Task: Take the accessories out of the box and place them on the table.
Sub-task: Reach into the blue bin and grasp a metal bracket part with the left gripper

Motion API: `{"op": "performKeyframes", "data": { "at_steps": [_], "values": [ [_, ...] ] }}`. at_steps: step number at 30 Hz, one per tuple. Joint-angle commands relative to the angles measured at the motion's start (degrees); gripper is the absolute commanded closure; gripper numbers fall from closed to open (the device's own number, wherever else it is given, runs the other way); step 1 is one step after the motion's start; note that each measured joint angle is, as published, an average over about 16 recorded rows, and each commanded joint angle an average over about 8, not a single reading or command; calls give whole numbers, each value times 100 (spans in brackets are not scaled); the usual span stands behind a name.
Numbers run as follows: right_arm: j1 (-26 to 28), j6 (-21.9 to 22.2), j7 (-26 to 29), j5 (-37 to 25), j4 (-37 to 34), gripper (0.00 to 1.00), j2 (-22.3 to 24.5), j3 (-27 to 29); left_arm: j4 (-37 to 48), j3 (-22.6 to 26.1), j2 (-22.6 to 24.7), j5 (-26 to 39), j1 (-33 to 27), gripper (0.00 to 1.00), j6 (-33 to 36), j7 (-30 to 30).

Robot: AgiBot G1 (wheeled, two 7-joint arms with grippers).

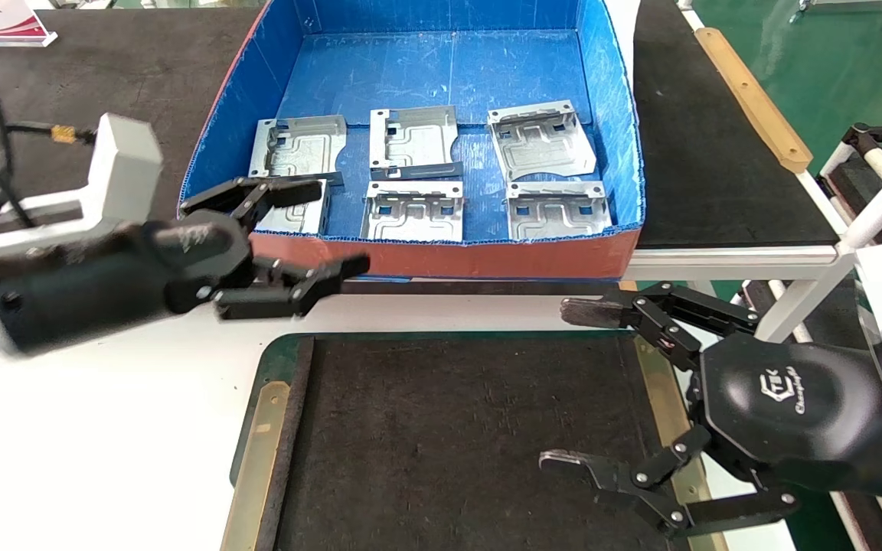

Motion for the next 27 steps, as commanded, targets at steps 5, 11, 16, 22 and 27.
{"op": "performKeyframes", "data": {
  "at_steps": [5,11,16,22,27],
  "values": [
    [0,0,0,0,0,0,0,0,338,200,332,405,-389,0,-277,-60],
    [0,0,0,0,0,0,0,0,827,399,721,830,-812,0,-527,36],
    [0,0,0,0,0,0,0,0,1297,527,1074,1141,-1143,0,-816,136],
    [0,0,0,0,0,0,0,0,1866,620,1430,1422,-1480,0,-1156,296],
    [0,0,0,0,0,0,0,0,2394,672,1699,1606,-1734,0,-1441,422]
  ]
}}
